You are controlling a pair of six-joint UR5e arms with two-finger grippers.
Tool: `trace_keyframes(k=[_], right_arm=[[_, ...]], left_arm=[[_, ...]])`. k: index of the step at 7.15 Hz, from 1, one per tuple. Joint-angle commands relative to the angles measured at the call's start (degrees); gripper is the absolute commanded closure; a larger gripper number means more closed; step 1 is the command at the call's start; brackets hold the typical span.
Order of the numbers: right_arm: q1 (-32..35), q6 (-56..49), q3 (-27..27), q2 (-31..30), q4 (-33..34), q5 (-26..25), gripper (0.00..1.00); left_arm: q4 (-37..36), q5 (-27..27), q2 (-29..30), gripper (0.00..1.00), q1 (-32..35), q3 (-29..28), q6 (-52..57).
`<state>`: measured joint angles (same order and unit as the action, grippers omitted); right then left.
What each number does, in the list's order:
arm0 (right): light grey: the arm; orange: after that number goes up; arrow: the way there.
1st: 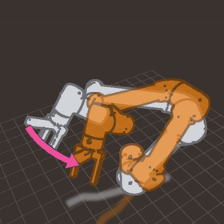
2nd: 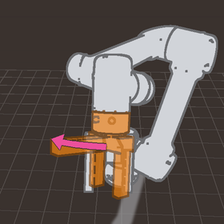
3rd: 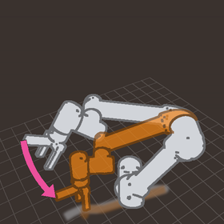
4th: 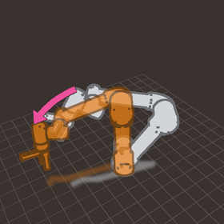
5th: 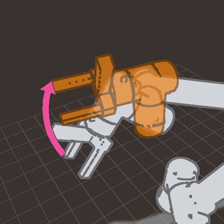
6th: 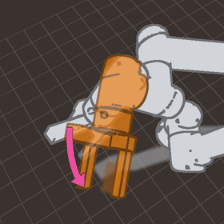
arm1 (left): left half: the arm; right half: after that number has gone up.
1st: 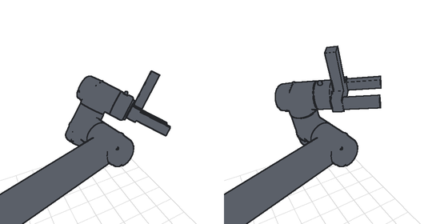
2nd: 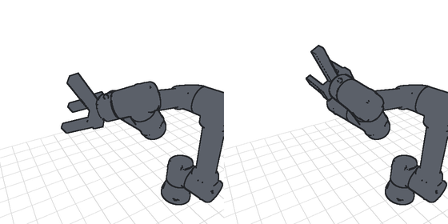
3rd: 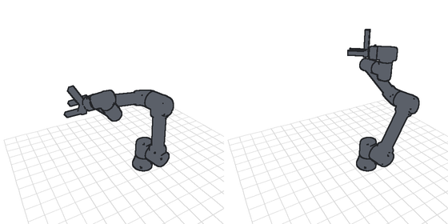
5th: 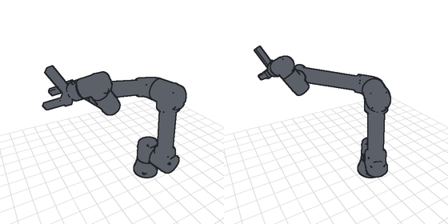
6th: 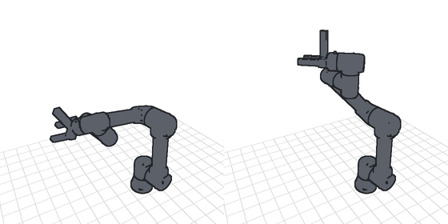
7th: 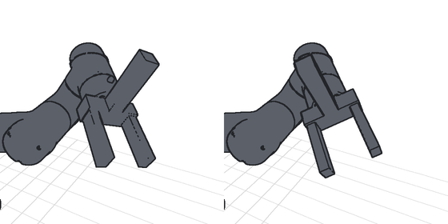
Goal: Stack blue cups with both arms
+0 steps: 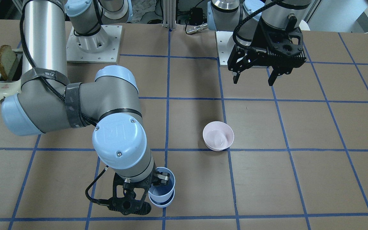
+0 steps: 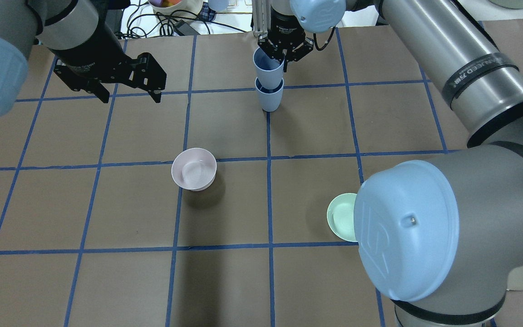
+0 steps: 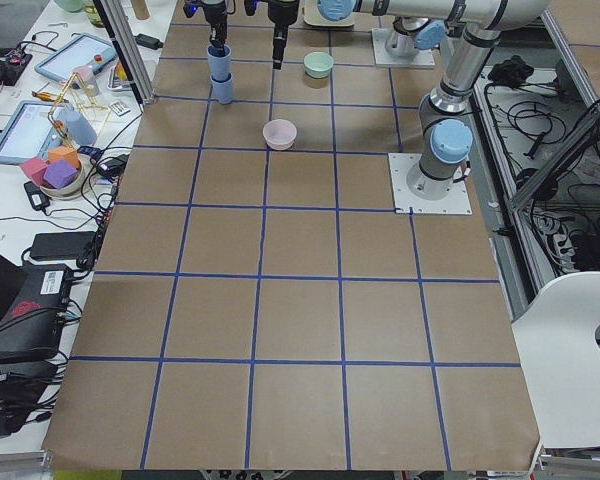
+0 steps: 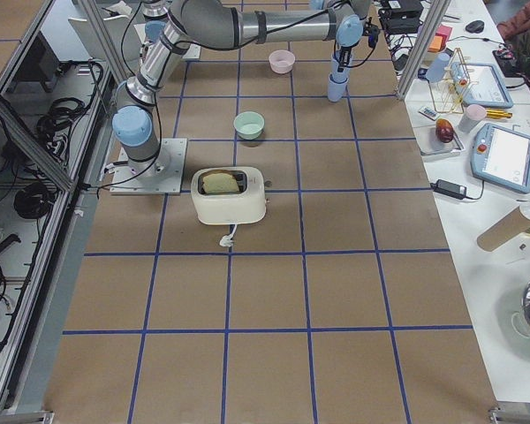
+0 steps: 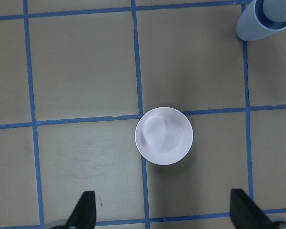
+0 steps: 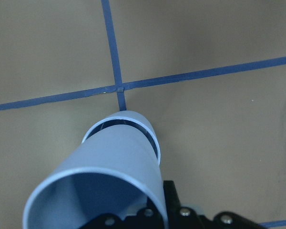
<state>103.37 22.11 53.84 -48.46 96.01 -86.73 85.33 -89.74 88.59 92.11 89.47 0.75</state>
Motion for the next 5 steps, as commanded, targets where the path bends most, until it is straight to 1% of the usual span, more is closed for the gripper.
trace_keyframes(k=[1,3,4,5], right_arm=[[-0.09,0.21,0.39,0.21,2.66,-0.28,0.0],[-0.27,1.43,0.04,0.03,2.69,0.25,0.0],[-0.53,1.18,0.04,-0.49,2.6,-0.45,0.0],[-2.01,0.31,0.13,-1.98,1.73,-0.71,0.0]], left_arm=[[0.01,0.0,0.0,0.0,0.0,0.0,-0.05],[0.1,0.0,-0.09,0.0,0.09,0.0,-0.05],[0.1,-0.09,-0.09,0.0,0.0,0.0,-0.05],[0.1,0.0,-0.09,0.0,0.0,0.0,-0.05]])
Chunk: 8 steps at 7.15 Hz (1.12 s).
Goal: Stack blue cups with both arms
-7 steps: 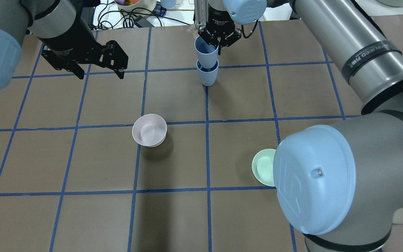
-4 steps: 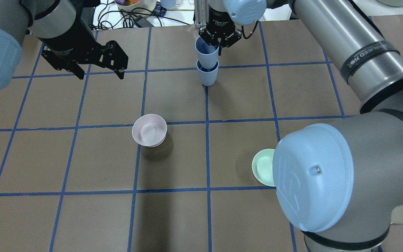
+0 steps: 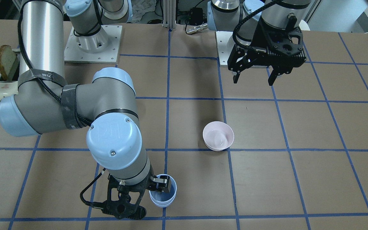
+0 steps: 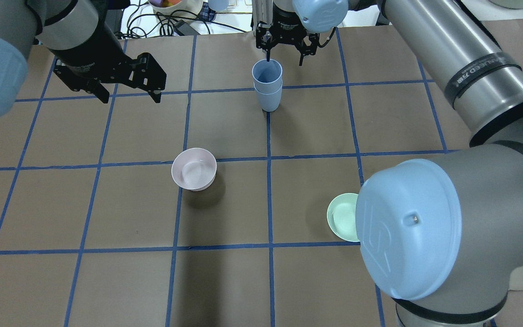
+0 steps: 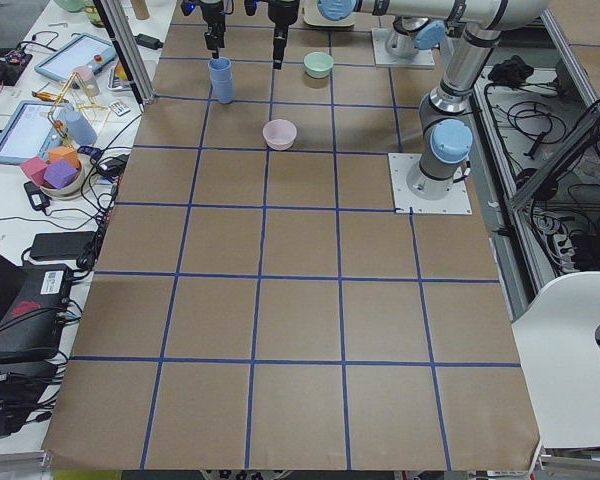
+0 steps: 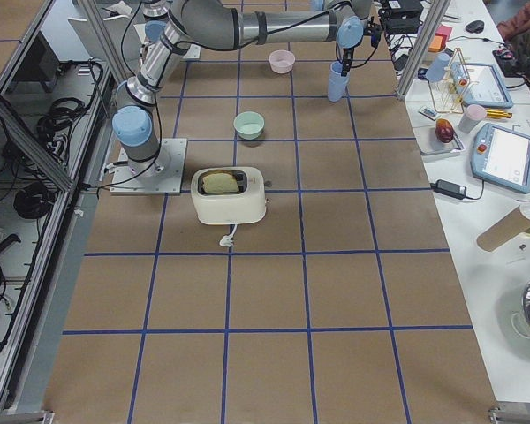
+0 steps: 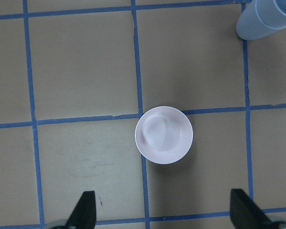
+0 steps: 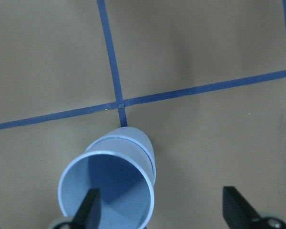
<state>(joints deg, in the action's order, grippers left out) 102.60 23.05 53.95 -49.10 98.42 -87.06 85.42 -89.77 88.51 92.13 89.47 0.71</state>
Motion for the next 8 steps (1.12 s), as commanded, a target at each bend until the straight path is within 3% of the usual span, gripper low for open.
trace_keyframes(k=[1,3,4,6,8], right_arm=[[-3.0,-0.9,0.37,-3.18,-3.38,-0.39,0.0],[-5.99,-12.26,2.02,-9.31,-12.41,-1.53,0.0],[-7.92,-15.29,5.43,-12.74,-13.86,-4.93,0.0],[-10.13,-16.28,19.97,-22.83,-12.04,-5.41,0.0],[-10.49,-17.25,29.34,-31.63,-9.75,-5.41,0.0]], left_arm=[[0.01,-0.05,-0.01,0.0,0.06,0.0,-0.01],[0.01,-0.05,-0.01,0.0,0.06,0.0,-0.01],[0.01,-0.05,-0.09,0.0,0.06,0.0,-0.01],[0.01,-0.05,-0.09,0.0,0.06,0.0,-0.01],[0.01,-0.05,-0.09,0.0,0.06,0.09,-0.01]])
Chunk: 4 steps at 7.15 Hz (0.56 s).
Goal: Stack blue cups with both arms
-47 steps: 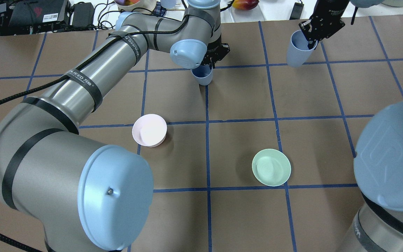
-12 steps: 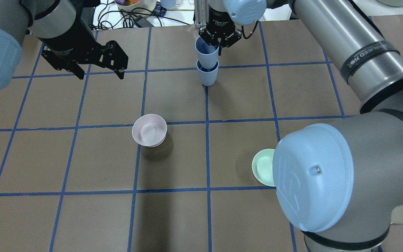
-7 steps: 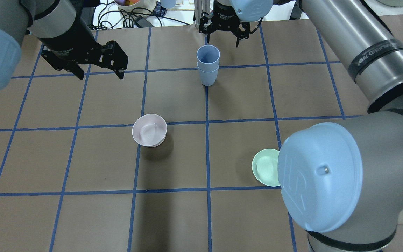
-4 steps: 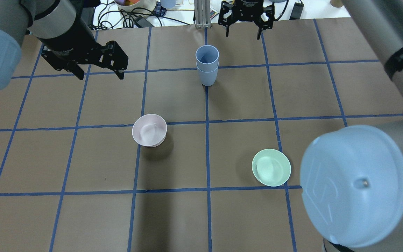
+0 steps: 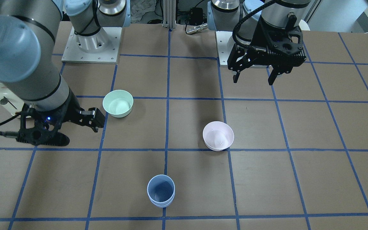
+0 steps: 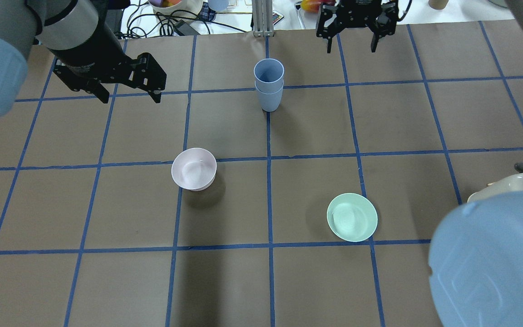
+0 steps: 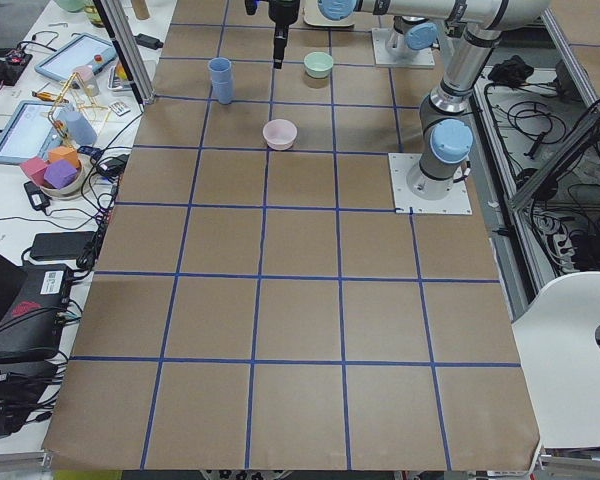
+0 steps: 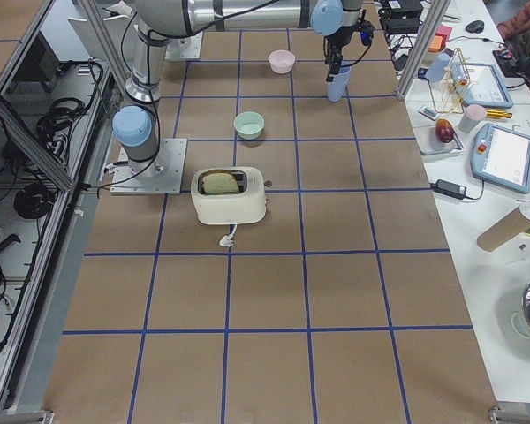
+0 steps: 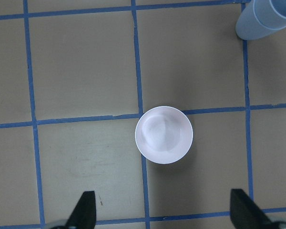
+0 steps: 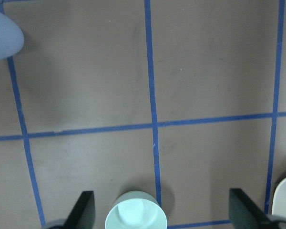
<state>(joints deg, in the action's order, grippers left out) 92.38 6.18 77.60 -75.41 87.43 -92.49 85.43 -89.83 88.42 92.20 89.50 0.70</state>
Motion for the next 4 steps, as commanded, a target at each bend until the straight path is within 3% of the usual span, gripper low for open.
trace_keyframes(k=[1,4], right_arm=[[-0.01,0.05,7.37,-5.63,7.17,0.03,0.0],[0.34,-0.64,10.98,-8.43,6.44,1.35,0.0]], left_arm=[[0.0,0.0,0.0,0.0,0.0,0.06,0.0],[0.0,0.0,0.0,0.0,0.0,0.06,-0.09]])
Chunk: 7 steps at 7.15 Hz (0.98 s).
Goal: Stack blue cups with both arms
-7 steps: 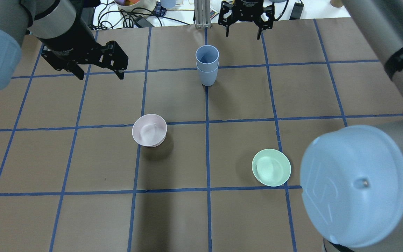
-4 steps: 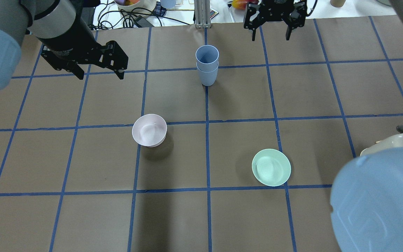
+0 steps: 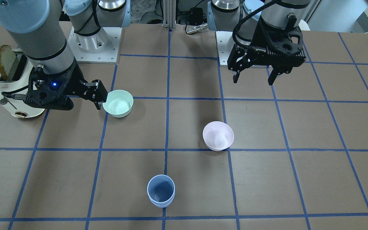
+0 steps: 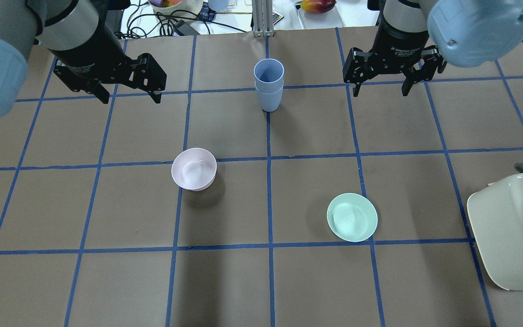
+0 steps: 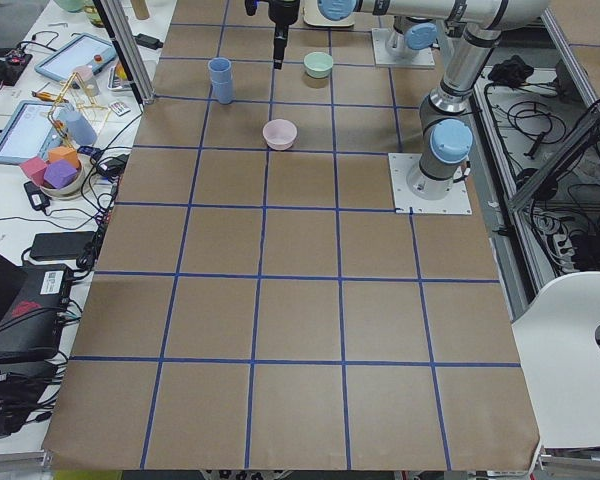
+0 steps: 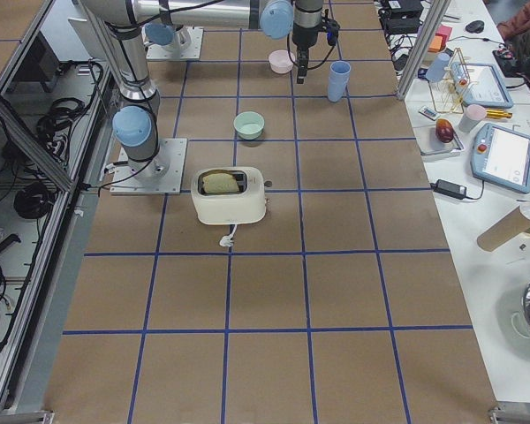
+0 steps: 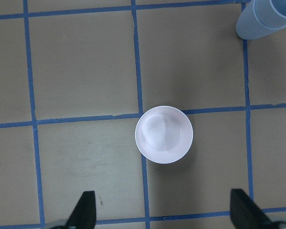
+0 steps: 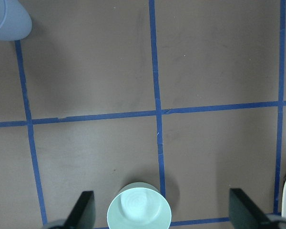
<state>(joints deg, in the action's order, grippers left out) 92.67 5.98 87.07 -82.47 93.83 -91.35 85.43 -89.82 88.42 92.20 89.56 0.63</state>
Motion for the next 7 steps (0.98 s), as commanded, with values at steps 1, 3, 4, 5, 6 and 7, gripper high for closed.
trace_keyframes(k=[1,3,4,5,6,7], right_arm=[[-0.46,-0.62,1.26,-1.64,0.13,0.12,0.0],[-0.56,-0.62,0.64,-3.21,0.22,1.16,0.0],[-0.56,-0.62,0.64,-3.31,-0.13,1.17,0.0],[-0.56,-0.62,0.64,-3.83,-0.22,0.91,0.0],[-0.64,-0.62,0.64,-4.1,-0.14,1.34,0.0],[-0.56,-0.62,0.64,-4.1,0.04,1.43,0.0]], left_arm=[[0.0,0.0,0.0,0.0,0.0,-0.08,-0.01],[0.0,0.0,0.0,0.0,0.0,-0.08,-0.1],[0.0,0.0,0.0,0.0,0.0,-0.09,-0.1],[0.0,0.0,0.0,0.0,0.0,0.0,-0.1],[0.0,0.0,0.0,0.0,0.0,0.0,-0.1],[0.0,0.0,0.0,0.0,0.0,0.0,-0.1]])
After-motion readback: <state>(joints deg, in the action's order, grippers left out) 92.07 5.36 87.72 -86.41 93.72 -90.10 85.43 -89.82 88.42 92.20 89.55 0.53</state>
